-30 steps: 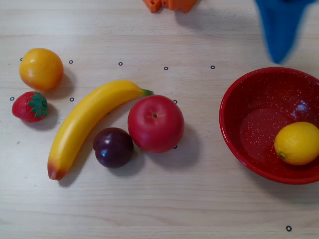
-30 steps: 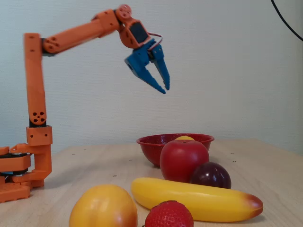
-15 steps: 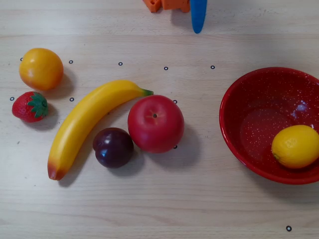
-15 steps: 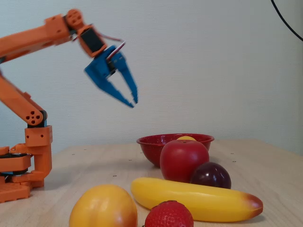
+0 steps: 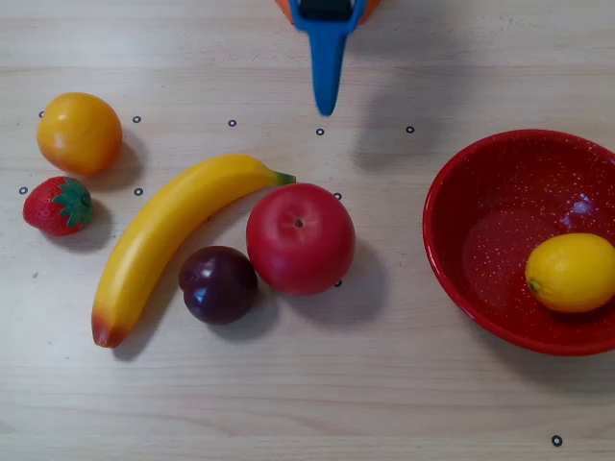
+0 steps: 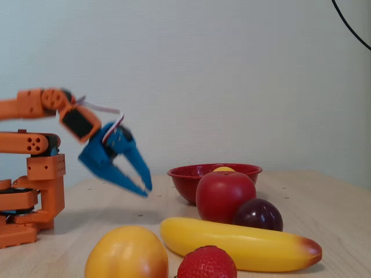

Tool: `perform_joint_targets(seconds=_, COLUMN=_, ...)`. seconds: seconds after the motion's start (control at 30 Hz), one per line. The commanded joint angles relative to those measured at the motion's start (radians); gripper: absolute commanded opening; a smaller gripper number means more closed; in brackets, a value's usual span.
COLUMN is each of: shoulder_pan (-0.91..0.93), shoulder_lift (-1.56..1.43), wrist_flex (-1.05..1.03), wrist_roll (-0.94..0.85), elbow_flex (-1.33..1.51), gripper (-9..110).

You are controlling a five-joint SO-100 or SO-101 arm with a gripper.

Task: Put the lemon in the red bowl.

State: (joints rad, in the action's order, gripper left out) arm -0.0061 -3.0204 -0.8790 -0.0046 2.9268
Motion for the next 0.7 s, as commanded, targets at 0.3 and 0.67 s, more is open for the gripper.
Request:
perform_joint_targets(seconds=0.3, shoulder_pan=-0.048, shoulder_lift=-0.212, wrist_flex=0.018, wrist_roll=0.009, elbow_flex=0.192, gripper=0)
perform_joint_targets(seconds=0.67, shoulder_pan=-0.009, shoulder_lift=-0.212, wrist_flex=0.002, wrist_roll=0.018, elbow_flex=0.192, gripper=0)
